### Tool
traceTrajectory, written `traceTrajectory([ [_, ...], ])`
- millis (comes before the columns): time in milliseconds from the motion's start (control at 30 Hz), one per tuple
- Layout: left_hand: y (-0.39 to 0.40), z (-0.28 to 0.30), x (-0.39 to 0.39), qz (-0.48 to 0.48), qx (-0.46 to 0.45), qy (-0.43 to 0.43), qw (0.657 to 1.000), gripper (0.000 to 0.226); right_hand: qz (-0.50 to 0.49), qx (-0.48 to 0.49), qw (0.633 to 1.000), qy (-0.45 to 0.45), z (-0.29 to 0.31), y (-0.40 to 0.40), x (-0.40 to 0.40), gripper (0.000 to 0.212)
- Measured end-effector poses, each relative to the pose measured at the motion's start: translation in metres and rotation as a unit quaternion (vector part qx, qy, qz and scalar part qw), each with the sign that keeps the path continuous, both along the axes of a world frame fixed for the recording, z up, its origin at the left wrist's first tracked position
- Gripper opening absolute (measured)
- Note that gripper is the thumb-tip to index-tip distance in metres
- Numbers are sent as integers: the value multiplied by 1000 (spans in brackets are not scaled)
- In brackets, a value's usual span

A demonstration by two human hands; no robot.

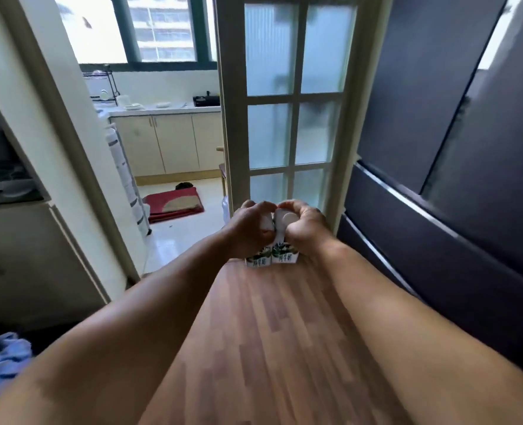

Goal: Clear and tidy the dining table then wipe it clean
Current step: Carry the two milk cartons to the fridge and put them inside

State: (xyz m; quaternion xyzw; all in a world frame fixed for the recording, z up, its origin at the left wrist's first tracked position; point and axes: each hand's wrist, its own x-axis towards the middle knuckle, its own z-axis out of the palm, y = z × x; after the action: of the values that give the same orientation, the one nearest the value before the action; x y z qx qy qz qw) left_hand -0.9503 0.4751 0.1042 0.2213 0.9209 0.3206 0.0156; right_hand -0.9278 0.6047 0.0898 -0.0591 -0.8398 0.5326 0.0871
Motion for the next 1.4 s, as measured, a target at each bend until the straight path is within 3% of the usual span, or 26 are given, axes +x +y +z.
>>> traceTrajectory([
  [500,158,21,-217,-173,26,19,984,54,-195,-4,981,12,24,138,-172,30],
  [1033,360,-16,-363,-301,36,4,953,64,-353,32,934,-54,-7,310,-285,55],
  [1267,454,-26,-403,-358,-1,16,933,57,-405,-15,913,-51,-22,388,-308,60],
  [1400,493,-39,-412,-376,5,4,927,56,-463,-95,881,-22,-42,424,-316,58],
])
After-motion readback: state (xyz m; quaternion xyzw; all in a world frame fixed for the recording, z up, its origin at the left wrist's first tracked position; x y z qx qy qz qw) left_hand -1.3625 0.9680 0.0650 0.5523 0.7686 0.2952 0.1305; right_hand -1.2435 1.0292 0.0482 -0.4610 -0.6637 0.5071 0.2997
